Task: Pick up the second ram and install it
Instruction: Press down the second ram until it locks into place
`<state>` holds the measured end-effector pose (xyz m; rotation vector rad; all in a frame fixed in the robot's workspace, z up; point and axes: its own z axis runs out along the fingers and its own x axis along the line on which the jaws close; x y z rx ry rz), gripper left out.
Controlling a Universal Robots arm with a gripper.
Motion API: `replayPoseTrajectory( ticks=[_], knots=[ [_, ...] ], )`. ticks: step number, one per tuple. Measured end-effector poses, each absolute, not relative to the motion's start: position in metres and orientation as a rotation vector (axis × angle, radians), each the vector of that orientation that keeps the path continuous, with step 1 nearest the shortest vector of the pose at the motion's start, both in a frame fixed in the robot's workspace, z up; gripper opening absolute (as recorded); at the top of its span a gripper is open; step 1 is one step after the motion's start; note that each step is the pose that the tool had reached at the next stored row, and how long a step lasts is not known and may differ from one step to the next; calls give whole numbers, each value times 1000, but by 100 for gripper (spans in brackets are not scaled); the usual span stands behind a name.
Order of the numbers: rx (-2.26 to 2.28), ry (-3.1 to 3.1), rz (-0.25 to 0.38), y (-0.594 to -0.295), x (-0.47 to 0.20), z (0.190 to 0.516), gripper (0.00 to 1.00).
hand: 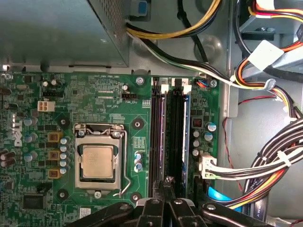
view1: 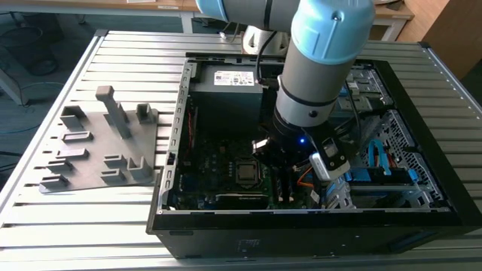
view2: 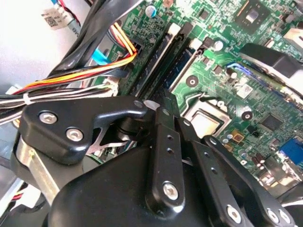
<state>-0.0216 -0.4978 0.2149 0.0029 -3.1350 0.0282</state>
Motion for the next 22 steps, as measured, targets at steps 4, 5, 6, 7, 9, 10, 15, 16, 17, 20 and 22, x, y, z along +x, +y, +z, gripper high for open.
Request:
replayPoseTrajectory(
  ticks=[4,5,6,7,9,10,15,16,17,20,22],
  knots=[
    [3,-3136,25,-498,-22,217,10],
    [3,-3136,22,-498,-21,220,10],
    [3,-3136,24,-498,-21,225,10],
    [3,-3135,26,-498,-22,230,10],
    [3,-3136,25,-497,-21,236,10],
    [3,-3136,25,-496,-21,236,10],
    [3,-3135,26,-479,-22,236,10],
    [3,-3135,26,-475,-22,236,10],
    [3,-3135,26,-470,-22,236,10],
    [3,-3135,26,-463,-22,237,10],
    [3,-3136,26,-462,-22,242,10]
  ],
)
